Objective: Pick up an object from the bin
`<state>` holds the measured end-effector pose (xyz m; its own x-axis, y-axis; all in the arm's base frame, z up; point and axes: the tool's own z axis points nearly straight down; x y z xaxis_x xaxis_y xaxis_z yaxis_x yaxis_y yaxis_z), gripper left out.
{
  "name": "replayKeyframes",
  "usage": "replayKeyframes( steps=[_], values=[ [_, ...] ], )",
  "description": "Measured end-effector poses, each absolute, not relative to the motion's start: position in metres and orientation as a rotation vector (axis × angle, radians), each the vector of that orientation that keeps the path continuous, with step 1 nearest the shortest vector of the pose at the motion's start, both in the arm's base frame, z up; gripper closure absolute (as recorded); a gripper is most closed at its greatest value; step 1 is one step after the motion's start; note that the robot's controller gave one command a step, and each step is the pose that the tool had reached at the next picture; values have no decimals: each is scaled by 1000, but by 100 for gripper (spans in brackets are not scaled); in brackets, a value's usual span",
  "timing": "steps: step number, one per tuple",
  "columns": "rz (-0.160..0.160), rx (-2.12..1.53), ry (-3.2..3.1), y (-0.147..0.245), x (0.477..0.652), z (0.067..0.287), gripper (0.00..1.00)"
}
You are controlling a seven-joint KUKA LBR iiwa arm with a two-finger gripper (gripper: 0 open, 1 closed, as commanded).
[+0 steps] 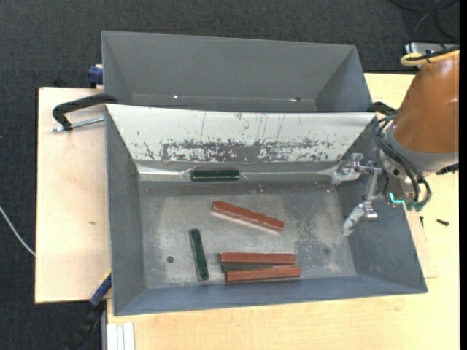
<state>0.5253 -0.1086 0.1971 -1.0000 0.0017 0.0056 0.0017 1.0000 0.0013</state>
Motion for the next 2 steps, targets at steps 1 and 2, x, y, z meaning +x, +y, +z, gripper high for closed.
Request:
replayKeyframes(
  steps=[1,2],
  values=[
    [0,-1,-3144,-108,527,201,0],
    [4,58,-3151,-72,522,159,0]
  ],
)
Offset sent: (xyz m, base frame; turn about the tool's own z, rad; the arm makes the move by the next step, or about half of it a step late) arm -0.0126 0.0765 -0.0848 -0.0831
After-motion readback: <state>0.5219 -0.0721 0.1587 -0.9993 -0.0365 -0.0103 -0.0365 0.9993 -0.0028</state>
